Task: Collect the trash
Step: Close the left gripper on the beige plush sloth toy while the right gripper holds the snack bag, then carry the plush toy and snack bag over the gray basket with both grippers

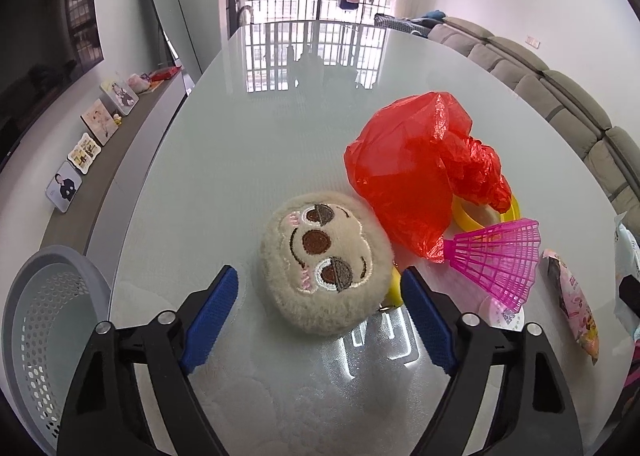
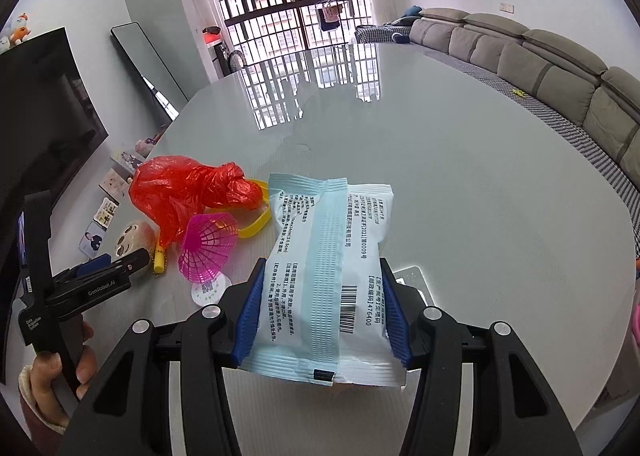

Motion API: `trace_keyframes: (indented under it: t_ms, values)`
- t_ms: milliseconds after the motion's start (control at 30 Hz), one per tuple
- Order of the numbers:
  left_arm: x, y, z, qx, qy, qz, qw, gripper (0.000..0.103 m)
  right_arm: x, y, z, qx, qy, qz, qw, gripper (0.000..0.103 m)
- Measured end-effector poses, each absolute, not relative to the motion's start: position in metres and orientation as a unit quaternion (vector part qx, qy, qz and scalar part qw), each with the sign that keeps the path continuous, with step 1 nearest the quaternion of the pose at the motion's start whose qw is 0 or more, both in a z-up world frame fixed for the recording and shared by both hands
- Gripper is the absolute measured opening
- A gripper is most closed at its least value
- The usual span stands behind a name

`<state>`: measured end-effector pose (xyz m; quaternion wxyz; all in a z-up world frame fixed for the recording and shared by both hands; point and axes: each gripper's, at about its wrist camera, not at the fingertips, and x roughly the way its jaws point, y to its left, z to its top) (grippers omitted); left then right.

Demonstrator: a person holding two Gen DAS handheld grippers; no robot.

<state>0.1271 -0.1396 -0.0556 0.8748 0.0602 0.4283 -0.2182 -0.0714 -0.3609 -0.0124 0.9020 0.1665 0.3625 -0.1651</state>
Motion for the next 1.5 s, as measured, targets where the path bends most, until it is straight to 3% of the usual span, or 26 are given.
trace_keyframes:
  t_ms: [133, 233, 767, 1500]
  values:
    - [0.13, -0.135, -0.059, 0.053, 0.439, -0.227, 0.868, 0.057, -0.074, -0.359, -0.014, 0.17, 0.364, -0.161, 0.901, 0.051]
    - [0.128, -0.13, -0.055, 0.05, 0.435, -0.225, 0.871, 0.055, -0.076, -0.356, -0.015, 0.172, 0.365, -0.159, 0.901, 0.051]
    - [0.091, -0.107, -0.01, 0.044, 0.391, -0.216, 0.894, 0.055, -0.085, -0.332, -0.009, 0.167, 0.362, -0.139, 0.906, 0.051]
    - [0.048, -0.039, -0.003, 0.039, 0.379, -0.193, 0.904, 0.055, -0.079, -0.26, -0.003, 0.131, 0.369, -0.082, 0.917, 0.051]
